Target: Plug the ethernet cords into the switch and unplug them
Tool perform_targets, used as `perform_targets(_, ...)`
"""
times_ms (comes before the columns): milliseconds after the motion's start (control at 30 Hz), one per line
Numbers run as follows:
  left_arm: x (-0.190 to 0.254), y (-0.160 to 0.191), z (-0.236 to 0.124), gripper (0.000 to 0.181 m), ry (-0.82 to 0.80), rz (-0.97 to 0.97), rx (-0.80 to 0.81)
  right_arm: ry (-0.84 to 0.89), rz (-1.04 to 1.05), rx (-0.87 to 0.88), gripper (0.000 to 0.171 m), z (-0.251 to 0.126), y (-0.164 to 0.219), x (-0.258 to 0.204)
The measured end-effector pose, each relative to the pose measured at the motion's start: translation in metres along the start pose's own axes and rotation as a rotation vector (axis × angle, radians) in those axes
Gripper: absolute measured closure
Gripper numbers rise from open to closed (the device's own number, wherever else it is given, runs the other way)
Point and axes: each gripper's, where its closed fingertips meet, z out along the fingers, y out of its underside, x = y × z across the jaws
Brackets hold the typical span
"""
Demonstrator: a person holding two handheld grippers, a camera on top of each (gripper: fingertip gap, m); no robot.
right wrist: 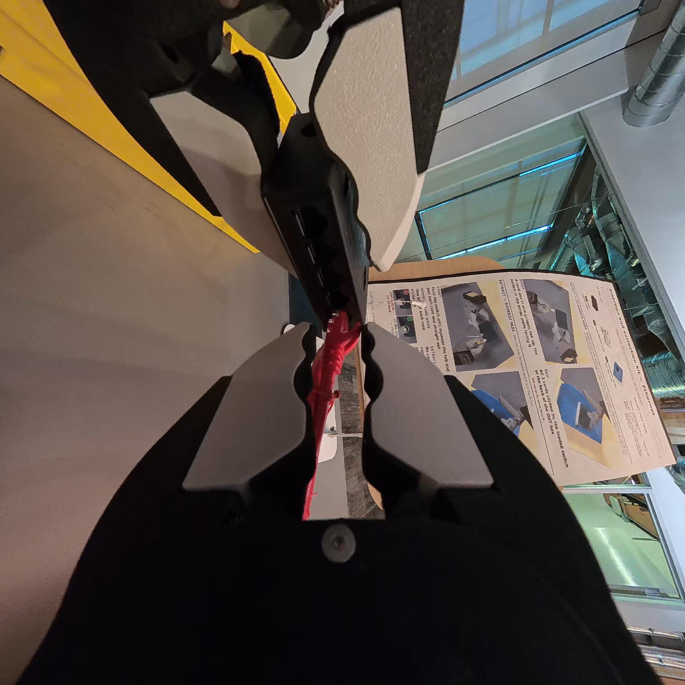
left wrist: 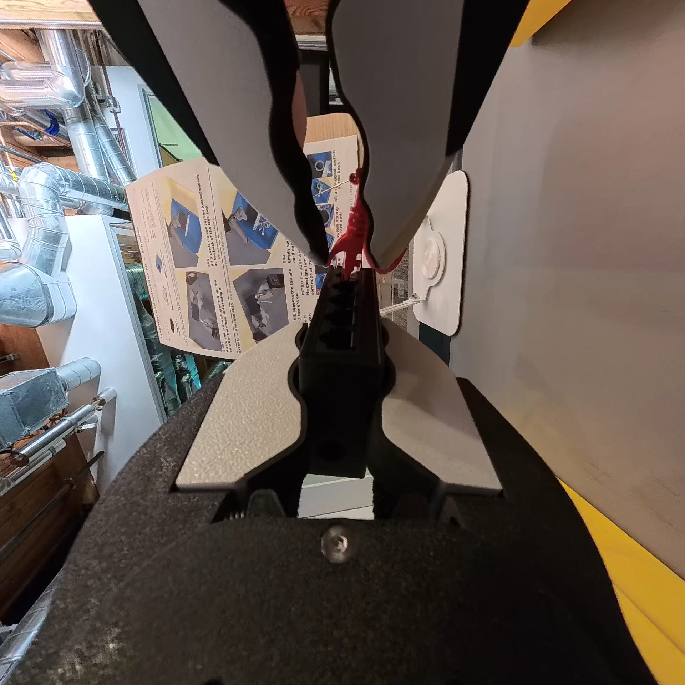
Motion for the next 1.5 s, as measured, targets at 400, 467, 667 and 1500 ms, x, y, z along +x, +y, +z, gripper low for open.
perform_targets(400,0.000,-0.002,-0.001,0.148,-0.001,0.000,0.009,-0.001,0.008,0.009,0.147,0.000,0.000,0.000)
perform_targets(467,0.000,-0.002,-0.001,0.148,-0.001,-0.001,0.010,-0.002,0.010,0.010,0.147,0.000,0.000,0.000)
perform_targets(667,0.000,-0.002,-0.001,0.147,0.001,-0.001,0.009,-0.003,0.011,0.012,0.147,0.001,0.000,0.000)
perform_targets(1500,-0.019,-0.012,-0.015,0.148,0.011,-0.213,0.208,0.021,-0.032,-0.007,0.147,-0.034,-0.020,0.023)
